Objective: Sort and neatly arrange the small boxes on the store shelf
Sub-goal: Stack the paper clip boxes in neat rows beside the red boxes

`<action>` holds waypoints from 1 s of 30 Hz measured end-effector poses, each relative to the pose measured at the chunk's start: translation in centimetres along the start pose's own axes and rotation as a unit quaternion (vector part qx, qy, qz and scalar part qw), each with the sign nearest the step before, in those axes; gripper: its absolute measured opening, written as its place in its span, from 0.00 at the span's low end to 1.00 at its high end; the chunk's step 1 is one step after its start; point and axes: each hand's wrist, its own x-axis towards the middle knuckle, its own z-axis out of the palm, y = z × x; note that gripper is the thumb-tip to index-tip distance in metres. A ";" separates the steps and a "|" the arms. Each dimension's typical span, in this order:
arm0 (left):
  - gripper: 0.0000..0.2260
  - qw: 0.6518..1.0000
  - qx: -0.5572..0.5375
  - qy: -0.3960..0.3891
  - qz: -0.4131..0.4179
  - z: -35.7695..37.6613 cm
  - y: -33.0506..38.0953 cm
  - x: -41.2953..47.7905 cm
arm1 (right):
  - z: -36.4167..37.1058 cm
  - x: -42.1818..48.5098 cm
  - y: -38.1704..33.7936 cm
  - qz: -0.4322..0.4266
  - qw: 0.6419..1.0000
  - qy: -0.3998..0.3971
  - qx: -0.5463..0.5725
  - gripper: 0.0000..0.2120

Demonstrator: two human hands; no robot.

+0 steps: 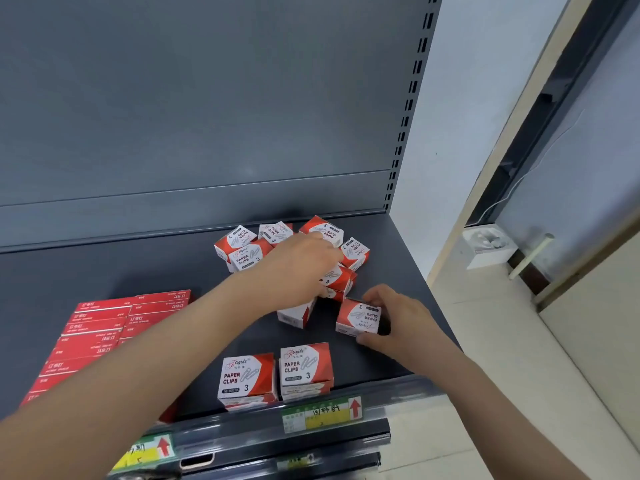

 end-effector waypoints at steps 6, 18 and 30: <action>0.19 0.999 0.018 0.042 0.030 0.2 0.2 0.2 | -0.8 -1.8 0.7 -0.057 0.994 -0.083 0.049 0.19; 0.18 0.975 -0.217 -0.044 0.011 -1.0 4.8 -4.0 | -2.2 -2.4 3.0 -0.043 0.975 0.005 0.217 0.20; 0.41 0.973 -0.160 -0.132 -0.097 -0.4 0.3 -11.7 | -2.1 -3.2 -0.5 -0.088 0.975 -0.196 0.049 0.35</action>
